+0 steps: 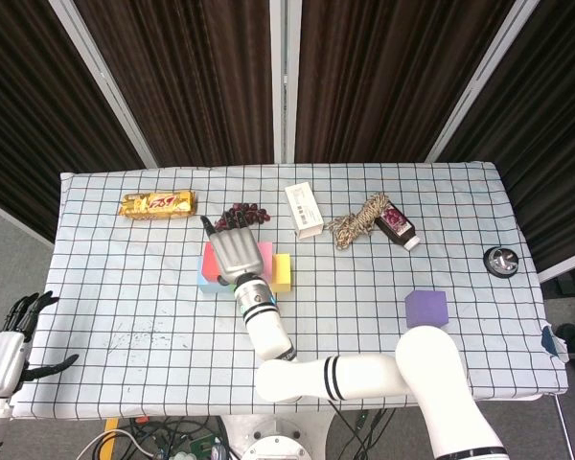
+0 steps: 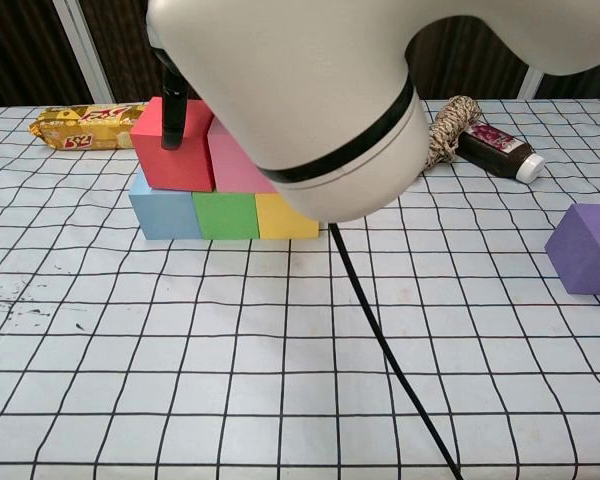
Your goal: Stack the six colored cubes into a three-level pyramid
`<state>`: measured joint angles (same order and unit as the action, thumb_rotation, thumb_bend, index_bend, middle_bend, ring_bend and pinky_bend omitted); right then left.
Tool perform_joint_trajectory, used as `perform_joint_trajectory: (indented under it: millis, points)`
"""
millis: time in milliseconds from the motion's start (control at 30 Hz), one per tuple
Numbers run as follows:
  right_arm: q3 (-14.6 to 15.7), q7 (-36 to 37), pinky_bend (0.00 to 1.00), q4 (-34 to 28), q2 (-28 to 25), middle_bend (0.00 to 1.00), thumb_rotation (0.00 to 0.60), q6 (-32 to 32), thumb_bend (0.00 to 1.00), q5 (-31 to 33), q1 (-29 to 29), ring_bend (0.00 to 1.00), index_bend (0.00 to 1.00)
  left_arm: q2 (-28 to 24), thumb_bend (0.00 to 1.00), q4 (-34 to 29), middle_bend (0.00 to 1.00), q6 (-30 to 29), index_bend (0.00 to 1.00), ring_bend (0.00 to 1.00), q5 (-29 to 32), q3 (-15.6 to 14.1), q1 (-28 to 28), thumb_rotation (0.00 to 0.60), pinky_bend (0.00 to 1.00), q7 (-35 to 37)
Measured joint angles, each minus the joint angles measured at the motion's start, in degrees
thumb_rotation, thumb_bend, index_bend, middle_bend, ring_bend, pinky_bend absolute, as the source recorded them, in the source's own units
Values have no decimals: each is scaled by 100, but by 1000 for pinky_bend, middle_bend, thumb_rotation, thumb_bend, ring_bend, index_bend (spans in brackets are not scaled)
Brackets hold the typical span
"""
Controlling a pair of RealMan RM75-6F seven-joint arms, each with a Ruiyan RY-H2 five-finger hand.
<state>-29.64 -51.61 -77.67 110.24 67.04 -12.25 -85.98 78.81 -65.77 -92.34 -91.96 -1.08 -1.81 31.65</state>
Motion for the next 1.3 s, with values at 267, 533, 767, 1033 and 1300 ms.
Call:
perform_joint_trajectory:
  millis: [267,533,767,1033,1300]
  points:
    - [-102,135,0,-67,-43,407,600,-54,160,-256,123,47,0,-24,0,-77,148,-30,49,46,-85,-30,-27,600,16,-85]
    - [-144,16,0,-181,-294,429,600,-423,162,-108,184,56,0,-172,0,-231,148,66,49,47,-311,-138,-149,600,20,-308]
    - [-231,-135,0,-234,-527,438,600,-732,163,292,96,56,0,-155,0,-293,148,94,49,47,-411,-177,-225,600,20,-646]
    - [-144,-163,0,-220,-567,444,600,-777,174,454,20,57,0,-132,0,-318,148,95,49,46,-435,-207,-260,600,20,-643]
    - [-60,-137,0,-235,-622,449,600,-800,175,510,-11,57,0,-102,0,-268,148,64,49,47,-438,-221,-264,600,20,-617]
